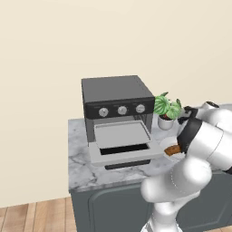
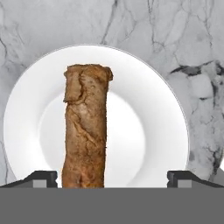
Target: Pull the toaster oven rack outwards. Pick up the baguette from the plate and place it on the toaster oven rack. Close the toaster oven door fully and set the temperature to the lowest setting.
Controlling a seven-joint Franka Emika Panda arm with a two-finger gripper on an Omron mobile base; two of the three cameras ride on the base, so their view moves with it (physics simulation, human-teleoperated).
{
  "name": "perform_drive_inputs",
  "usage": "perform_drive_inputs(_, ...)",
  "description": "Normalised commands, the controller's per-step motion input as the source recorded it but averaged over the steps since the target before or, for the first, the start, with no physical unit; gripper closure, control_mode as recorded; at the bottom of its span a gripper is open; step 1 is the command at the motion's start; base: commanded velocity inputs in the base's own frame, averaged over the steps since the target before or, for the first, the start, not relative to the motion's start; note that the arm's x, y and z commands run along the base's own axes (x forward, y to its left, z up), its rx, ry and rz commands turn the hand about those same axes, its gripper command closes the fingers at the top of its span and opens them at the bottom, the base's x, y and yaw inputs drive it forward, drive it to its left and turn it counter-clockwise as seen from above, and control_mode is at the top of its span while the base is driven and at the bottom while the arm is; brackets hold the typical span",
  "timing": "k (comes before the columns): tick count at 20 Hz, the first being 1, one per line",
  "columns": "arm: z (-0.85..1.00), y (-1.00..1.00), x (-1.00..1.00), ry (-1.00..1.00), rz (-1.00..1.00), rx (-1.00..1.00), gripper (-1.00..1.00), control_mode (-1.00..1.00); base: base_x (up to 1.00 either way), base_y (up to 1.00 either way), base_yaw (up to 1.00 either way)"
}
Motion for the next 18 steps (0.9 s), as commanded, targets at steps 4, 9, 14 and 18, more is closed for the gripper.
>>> perform_drive_inputs(4, -0.32, -0.06, 0.23, 0.03, 0.00, 0.00, -1.00, -1.00, 0.00, 0.00, 0.00)
perform_drive_inputs(9, -0.29, 0.00, 0.26, 0.06, 0.00, 0.00, -1.00, -1.00, 0.00, 0.00, 0.00)
perform_drive_inputs(14, -0.21, 0.00, 0.27, 0.06, 0.00, 0.00, -1.00, -1.00, 0.00, 0.00, 0.00)
perform_drive_inputs(18, -0.23, 0.00, 0.19, 0.05, 0.00, 0.00, -1.00, -1.00, 0.00, 0.00, 0.00)
